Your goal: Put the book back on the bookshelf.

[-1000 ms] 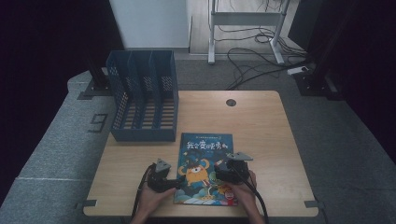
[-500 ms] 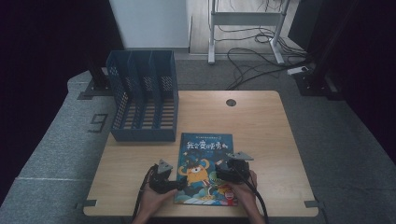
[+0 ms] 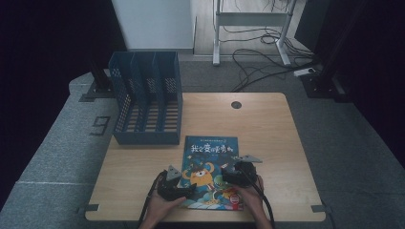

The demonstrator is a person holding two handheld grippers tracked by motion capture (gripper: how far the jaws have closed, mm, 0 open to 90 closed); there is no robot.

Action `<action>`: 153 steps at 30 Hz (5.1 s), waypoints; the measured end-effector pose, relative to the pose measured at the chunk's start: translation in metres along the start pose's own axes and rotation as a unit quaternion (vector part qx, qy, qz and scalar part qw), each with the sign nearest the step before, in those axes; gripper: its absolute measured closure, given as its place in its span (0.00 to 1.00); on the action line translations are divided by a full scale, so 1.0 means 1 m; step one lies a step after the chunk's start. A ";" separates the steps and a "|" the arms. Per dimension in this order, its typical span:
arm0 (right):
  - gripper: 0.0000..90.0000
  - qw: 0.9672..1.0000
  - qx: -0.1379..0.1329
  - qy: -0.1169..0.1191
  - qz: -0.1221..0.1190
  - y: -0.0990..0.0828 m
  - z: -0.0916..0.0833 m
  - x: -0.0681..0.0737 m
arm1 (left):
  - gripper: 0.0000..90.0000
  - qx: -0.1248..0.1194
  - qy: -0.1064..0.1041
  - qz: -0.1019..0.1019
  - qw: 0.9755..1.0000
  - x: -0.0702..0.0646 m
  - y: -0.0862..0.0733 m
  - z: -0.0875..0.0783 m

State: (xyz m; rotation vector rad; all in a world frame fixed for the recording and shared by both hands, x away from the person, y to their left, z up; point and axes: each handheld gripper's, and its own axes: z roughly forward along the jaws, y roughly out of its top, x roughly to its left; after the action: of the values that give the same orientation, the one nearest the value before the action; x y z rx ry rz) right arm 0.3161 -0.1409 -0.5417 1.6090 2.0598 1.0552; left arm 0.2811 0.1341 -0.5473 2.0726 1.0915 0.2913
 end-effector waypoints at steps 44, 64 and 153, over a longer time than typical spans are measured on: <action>0.31 0.994 -0.030 0.059 0.090 0.005 -0.015 -0.017 | 0.20 -0.002 -0.019 -0.005 1.000 0.003 0.000 0.000; 0.34 0.987 -0.052 0.115 0.098 0.014 -0.033 -0.023 | 0.18 -0.010 -0.049 -0.025 0.998 0.010 0.000 -0.001; 0.80 0.966 -0.078 0.221 0.112 0.023 -0.032 -0.047 | 0.18 -0.004 -0.087 -0.006 0.996 0.001 0.001 -0.009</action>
State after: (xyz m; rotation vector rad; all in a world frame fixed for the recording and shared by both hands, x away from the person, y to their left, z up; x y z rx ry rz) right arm 0.3264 -0.1939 -0.5122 1.6690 2.0119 1.7465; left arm 0.2774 0.1395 -0.5404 2.0426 0.9947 0.1063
